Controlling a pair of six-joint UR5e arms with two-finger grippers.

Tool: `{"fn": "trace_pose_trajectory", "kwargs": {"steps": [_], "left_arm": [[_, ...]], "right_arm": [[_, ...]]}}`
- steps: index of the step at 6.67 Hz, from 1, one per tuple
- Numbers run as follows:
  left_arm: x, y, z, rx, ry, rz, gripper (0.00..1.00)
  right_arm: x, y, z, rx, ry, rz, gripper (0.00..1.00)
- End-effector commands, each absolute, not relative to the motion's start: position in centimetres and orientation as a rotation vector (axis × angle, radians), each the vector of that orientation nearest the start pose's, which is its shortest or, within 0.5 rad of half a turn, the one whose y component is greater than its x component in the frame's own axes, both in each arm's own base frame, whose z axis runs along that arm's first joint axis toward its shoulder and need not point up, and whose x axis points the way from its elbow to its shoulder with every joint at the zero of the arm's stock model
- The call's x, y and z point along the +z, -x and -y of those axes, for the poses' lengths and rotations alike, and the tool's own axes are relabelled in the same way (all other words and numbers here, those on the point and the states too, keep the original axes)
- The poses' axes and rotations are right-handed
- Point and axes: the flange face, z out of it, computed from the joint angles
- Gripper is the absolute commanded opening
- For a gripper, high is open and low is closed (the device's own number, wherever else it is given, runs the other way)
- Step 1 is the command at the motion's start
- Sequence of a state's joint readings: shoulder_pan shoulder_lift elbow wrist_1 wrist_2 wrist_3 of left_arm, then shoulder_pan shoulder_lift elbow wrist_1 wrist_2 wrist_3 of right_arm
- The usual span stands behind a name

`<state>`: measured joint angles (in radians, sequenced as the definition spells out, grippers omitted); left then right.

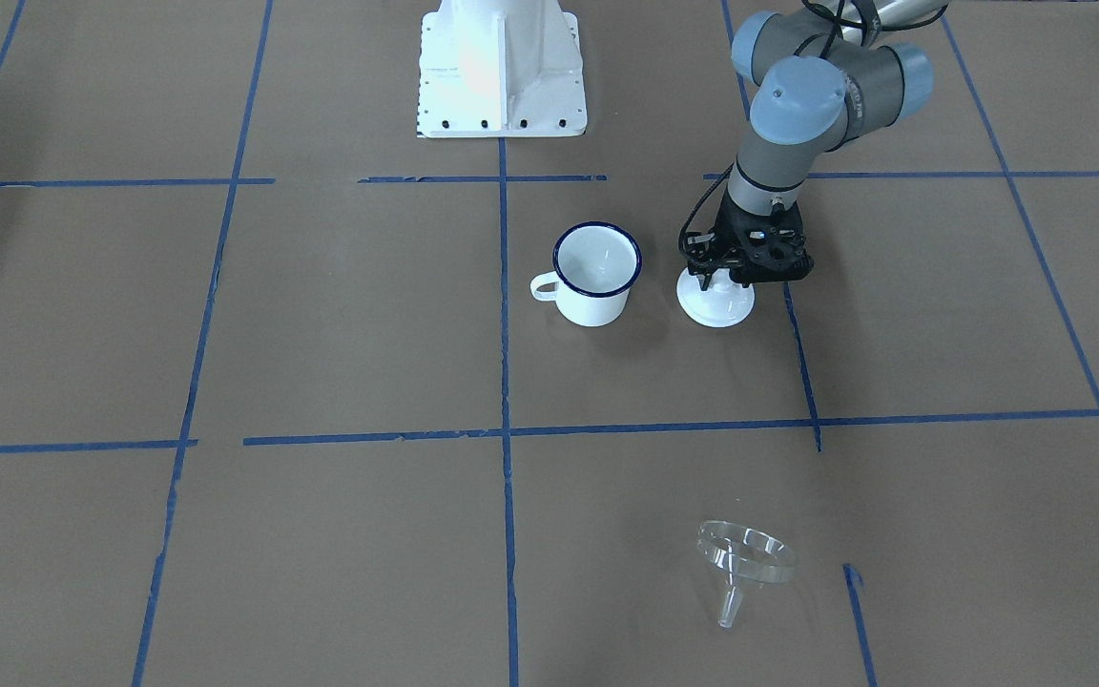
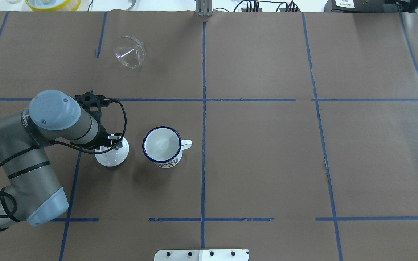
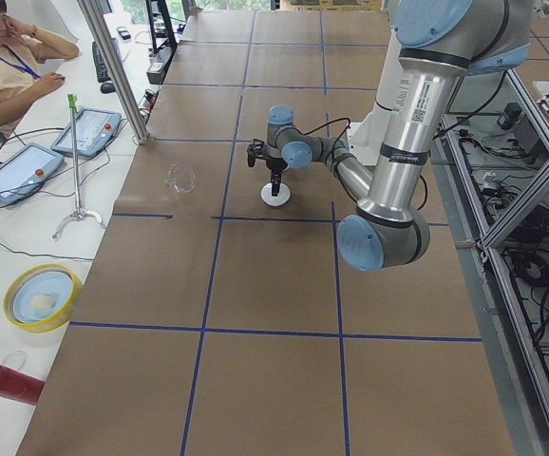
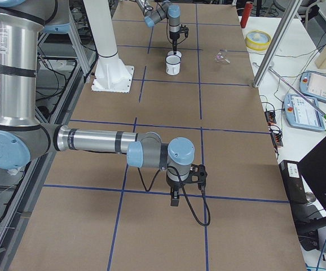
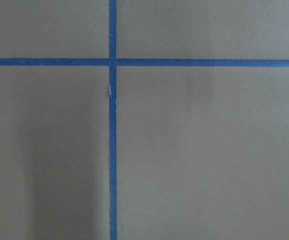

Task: Remove funnel from cup
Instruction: 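Lower the left gripper onto the white lid and grasp it, then lift the white lid and move it over the white mug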

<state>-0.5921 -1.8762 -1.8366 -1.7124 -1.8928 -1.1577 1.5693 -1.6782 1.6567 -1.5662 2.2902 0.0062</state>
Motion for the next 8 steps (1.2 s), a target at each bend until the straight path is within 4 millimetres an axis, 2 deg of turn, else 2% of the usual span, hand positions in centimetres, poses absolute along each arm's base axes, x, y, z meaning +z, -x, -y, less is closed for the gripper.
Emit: {"fn": "trace_pose_trajectory", "kwargs": {"steps": [1, 3, 4, 5, 6, 7, 8], "left_arm": [[35.8, -43.7, 41.6, -0.055, -0.073, -0.773, 0.0], [34.5, -42.9, 41.6, -0.056, -0.091, -0.795, 0.0], [31.7, -40.8, 41.1, -0.062, -0.104, -0.81, 0.0], [27.9, -38.3, 40.2, -0.069, -0.075, -0.813, 0.0], [23.4, -36.4, 41.1, -0.106, -0.065, -0.807, 0.0], [18.6, -37.5, 41.5, -0.151, 0.009, -0.785, 0.0], [16.1, -38.7, 41.9, -0.215, 0.038, -0.8, 0.0]], "right_arm": [[67.0, -6.7, 44.5, 0.01, 0.019, 0.719, 1.0], [67.0, -6.7, 44.5, 0.01, 0.019, 0.719, 1.0], [67.0, -6.7, 44.5, 0.01, 0.019, 0.719, 1.0], [67.0, -6.7, 44.5, 0.01, 0.019, 0.719, 1.0], [67.0, -6.7, 44.5, 0.01, 0.019, 0.719, 1.0], [67.0, -6.7, 44.5, 0.01, 0.019, 0.719, 1.0], [67.0, -6.7, 44.5, 0.01, 0.019, 0.719, 1.0]]}}
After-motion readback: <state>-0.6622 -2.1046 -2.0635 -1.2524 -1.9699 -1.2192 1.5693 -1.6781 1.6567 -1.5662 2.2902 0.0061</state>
